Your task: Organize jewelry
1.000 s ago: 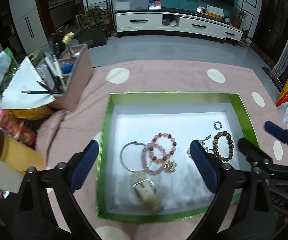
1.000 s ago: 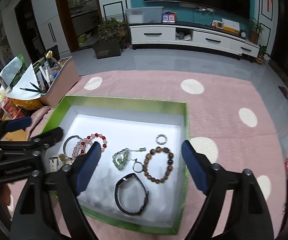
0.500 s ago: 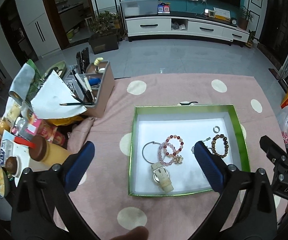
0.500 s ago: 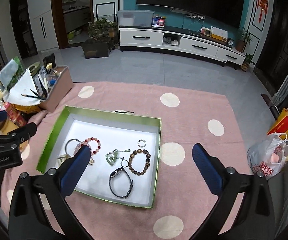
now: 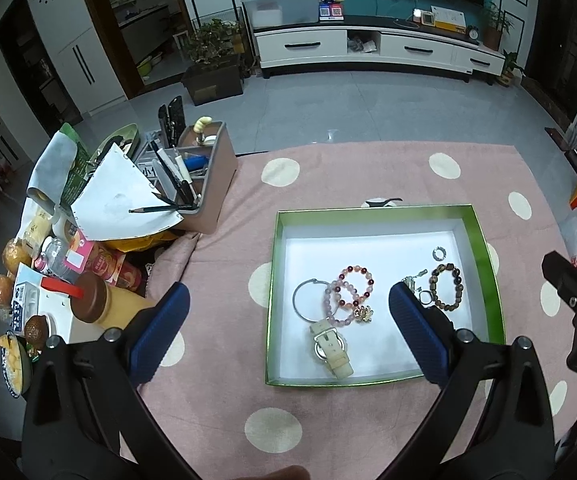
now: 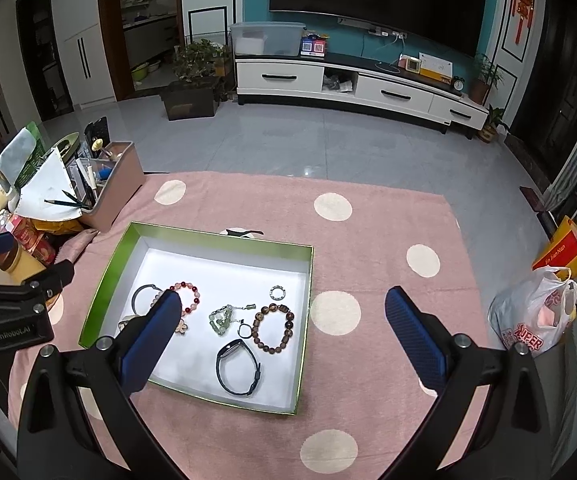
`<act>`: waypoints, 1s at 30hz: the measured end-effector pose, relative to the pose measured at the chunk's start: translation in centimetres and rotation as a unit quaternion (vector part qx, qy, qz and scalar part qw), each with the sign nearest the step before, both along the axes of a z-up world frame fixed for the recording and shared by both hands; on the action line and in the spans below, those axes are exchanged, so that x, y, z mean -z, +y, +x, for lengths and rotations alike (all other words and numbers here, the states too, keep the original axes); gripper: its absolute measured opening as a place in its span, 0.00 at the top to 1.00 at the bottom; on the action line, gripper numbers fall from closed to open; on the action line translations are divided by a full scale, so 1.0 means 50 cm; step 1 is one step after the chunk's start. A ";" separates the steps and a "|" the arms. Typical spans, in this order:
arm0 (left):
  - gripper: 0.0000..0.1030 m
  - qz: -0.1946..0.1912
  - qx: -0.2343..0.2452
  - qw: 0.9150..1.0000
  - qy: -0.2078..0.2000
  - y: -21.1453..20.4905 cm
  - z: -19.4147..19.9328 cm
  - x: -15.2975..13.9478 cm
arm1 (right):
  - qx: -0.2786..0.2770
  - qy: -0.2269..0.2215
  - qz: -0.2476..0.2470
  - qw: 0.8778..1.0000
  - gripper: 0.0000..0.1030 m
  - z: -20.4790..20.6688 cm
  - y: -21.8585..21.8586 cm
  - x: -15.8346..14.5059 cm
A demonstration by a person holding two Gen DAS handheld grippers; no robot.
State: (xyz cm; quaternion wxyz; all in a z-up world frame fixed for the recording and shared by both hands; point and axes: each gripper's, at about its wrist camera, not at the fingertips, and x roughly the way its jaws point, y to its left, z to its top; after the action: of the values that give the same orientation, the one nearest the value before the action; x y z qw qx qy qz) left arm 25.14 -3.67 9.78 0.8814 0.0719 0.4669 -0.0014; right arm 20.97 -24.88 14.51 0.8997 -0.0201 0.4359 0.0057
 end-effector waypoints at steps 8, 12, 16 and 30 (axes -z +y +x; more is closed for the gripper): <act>0.02 0.001 0.007 1.000 0.003 -0.011 0.000 0.005 | 0.004 0.000 0.000 1.000 0.01 0.004 -0.003 0.000; 0.02 -0.001 0.009 1.000 0.003 -0.012 0.000 0.005 | 0.006 -0.001 -0.001 1.000 0.01 0.005 -0.005 -0.001; 0.02 -0.002 0.010 1.000 0.003 -0.014 0.001 0.004 | 0.008 -0.001 -0.001 1.000 0.01 0.008 -0.006 -0.003; 0.02 0.002 0.008 1.000 0.000 -0.018 0.001 0.001 | 0.007 0.003 -0.003 1.000 0.01 0.010 -0.002 0.004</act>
State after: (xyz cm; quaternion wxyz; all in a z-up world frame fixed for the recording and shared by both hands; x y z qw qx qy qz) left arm 25.19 -4.54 9.72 0.8812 0.0774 0.4664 -0.0076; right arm 21.47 -24.97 14.31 0.8984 -0.0196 0.4387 -0.0018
